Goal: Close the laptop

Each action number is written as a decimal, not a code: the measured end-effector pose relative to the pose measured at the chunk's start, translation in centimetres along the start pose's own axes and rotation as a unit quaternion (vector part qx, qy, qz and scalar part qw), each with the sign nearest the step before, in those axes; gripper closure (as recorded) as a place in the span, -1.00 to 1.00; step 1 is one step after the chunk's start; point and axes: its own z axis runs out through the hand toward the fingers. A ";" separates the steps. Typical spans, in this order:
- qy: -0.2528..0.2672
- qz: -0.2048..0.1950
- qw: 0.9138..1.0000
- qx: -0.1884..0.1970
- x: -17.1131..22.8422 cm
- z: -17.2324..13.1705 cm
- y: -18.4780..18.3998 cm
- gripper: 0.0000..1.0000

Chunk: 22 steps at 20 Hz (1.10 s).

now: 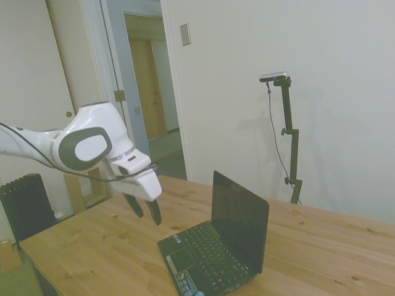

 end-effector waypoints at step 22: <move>0.071 0.193 0.976 0.063 29.6 -6.1 3.2 -1.00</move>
